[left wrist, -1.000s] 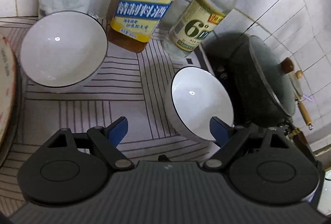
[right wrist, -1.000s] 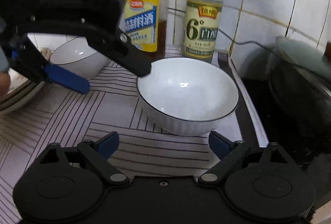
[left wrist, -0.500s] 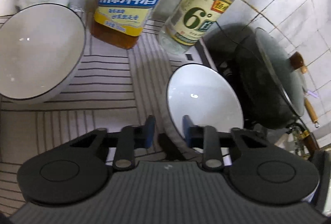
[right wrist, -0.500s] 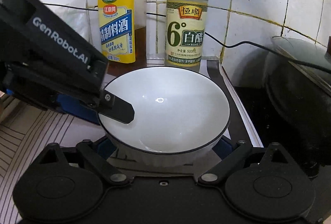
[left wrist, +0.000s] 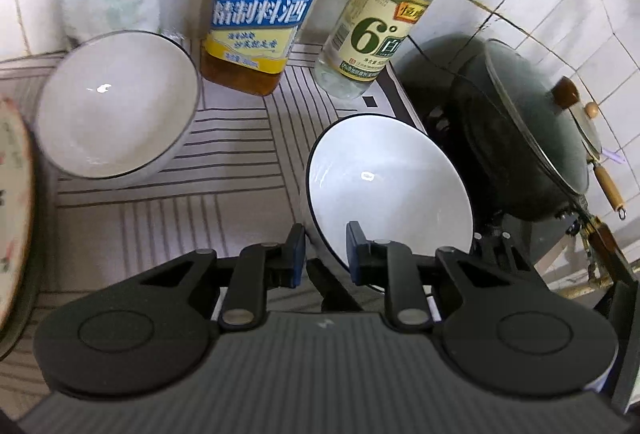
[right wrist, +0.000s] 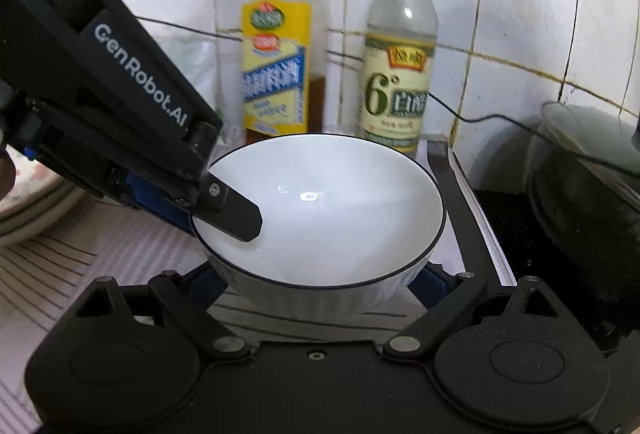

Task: Organize plates and bowls
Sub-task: 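Carry the white bowl with both tools beside the plate stack and open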

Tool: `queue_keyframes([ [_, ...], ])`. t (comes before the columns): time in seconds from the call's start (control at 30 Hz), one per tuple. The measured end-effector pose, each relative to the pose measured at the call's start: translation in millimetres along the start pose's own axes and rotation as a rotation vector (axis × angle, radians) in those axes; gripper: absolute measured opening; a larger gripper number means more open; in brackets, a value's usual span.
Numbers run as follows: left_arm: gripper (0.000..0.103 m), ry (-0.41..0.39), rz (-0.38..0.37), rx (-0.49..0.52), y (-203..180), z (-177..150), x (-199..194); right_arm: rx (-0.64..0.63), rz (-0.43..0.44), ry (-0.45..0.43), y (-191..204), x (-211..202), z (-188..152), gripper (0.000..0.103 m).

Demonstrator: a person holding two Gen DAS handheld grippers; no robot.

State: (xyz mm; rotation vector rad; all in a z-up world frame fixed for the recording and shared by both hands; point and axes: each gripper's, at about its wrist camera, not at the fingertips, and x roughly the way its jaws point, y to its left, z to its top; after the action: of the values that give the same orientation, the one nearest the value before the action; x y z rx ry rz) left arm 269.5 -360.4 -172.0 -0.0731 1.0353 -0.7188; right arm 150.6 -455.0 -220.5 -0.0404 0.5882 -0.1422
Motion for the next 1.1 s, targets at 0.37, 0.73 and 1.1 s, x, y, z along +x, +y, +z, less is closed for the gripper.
queue_keyframes([
  [0.37, 0.020, -0.004, 0.059, 0.011, 18.3, -36.1, -73.3, -0.026, 0.062, -0.047, 52.1, -53.0, -6.2, 0.097],
  [0.73, 0.021, 0.064, 0.112, -0.074, 60.2, -62.3, -79.4, -0.096, 0.155, -0.016, 93.3, -44.9, -26.2, 0.097],
  [1.1, 0.022, 0.138, 0.131, -0.111, 75.7, -71.4, -59.0, -0.088, 0.198, 0.082, 99.5, -20.7, -37.8, 0.096],
])
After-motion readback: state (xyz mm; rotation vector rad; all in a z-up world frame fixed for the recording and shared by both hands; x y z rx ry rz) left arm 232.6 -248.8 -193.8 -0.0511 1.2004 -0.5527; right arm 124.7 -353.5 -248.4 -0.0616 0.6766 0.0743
